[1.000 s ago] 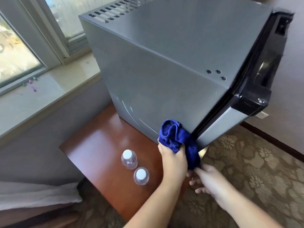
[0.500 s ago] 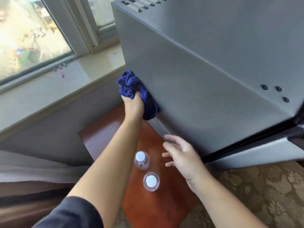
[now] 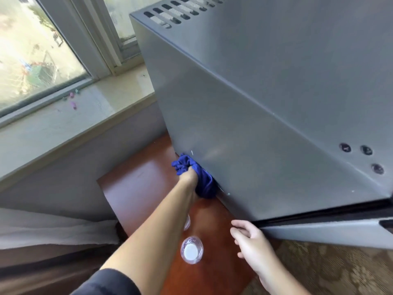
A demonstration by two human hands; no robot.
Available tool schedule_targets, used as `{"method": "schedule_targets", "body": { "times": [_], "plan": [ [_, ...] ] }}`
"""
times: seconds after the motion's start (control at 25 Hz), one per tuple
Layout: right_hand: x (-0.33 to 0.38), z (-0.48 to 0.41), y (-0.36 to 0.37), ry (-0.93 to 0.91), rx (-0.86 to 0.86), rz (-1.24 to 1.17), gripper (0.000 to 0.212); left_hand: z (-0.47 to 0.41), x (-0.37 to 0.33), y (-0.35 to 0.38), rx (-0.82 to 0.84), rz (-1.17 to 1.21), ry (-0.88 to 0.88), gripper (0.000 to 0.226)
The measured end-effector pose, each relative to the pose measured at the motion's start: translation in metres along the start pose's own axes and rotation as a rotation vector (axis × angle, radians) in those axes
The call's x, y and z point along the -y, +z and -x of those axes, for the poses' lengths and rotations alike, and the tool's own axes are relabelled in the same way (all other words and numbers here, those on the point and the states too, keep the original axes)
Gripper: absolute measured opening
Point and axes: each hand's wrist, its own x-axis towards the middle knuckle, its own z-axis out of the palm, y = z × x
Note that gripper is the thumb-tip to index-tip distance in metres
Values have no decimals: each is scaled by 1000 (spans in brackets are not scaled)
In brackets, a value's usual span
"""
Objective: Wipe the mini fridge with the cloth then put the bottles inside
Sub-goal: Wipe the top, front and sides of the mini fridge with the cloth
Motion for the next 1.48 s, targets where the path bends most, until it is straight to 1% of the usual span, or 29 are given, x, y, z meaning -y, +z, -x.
{"method": "schedule_targets", "body": {
  "times": [0.04, 0.08, 0.12, 0.16, 0.2, 0.24, 0.32, 0.36, 0.4, 0.48, 0.52, 0.6, 0.68, 0.76, 0.84, 0.92, 0.96, 1.04, 1.16, 1.24, 1.32, 1.4, 1.44, 1.48],
  "plan": [
    [-9, -2, -3, 24, -8, 8, 16, 14, 8, 8, 0, -23, 41, 50],
    [-16, -1, -4, 46, -13, 11, 17, 35, 20, 14, -13, 22, 40, 50],
    [-21, 1, -5, 64, -22, -5, 18, 51, 38, 21, -44, 7, 73, 58],
    [-26, 2, -6, 78, -35, -27, 19, 68, 54, 28, -41, 15, 110, 69],
    [-28, 2, -7, 81, -52, -44, 20, 80, 68, 34, -15, -4, 132, 76],
    [-32, 3, -7, 74, -74, -46, 21, 94, 79, 40, 32, 18, 146, 78],
    [-44, 3, -8, 59, -102, 37, 28, 117, 107, 51, 130, 24, 153, 69],
    [-53, 2, -9, 58, -100, 64, 31, 136, 116, 56, 149, -10, 164, 66],
    [-61, 3, -11, 56, -82, 81, 30, 148, 122, 59, 149, -17, 179, 67],
    [-71, 15, -19, 54, -86, 8, 15, 152, 132, 62, 151, 8, 186, 70],
    [-73, 22, -24, 46, -91, -53, 8, 149, 135, 63, 145, 6, 191, 66],
    [-80, 27, -33, 11, -88, -152, 13, 153, 135, 62, 100, -16, 211, 57],
    [-80, 32, -32, -18, -74, -248, 17, 152, 135, 64, 70, -35, 195, 56],
    [-70, 36, -24, -12, -33, -417, 17, 148, 127, 60, 73, -49, 176, 47],
    [-50, 36, -16, 8, 11, -591, 22, 153, 101, 50, 72, -62, 159, 35],
    [-25, 35, -7, -6, 33, -690, 30, 162, 67, 34, 59, -2, 122, 13],
    [-11, 33, -1, -40, 41, -709, 32, 163, 50, 26, 61, 34, 107, 7],
    [21, 31, 15, -139, 77, -684, 32, 163, 13, 9, 80, 86, 153, 8],
    [82, 19, 48, -255, 179, -603, 25, 141, -42, -15, 31, 157, 309, 28],
    [118, 6, 71, -306, 242, -569, 20, 122, -77, -31, 11, 238, 331, 30],
    [141, -9, 94, -348, 288, -520, 17, 100, -101, -46, 25, 235, 340, 26],
    [148, -24, 110, -339, 302, -493, 16, 75, -108, -52, 26, 180, 367, 23],
    [147, -32, 115, -308, 308, -489, 16, 58, -104, -53, 26, 135, 373, 26],
    [144, -43, 119, -268, 314, -483, 17, 35, -97, -51, 13, 83, 372, 34]
  ]
}}
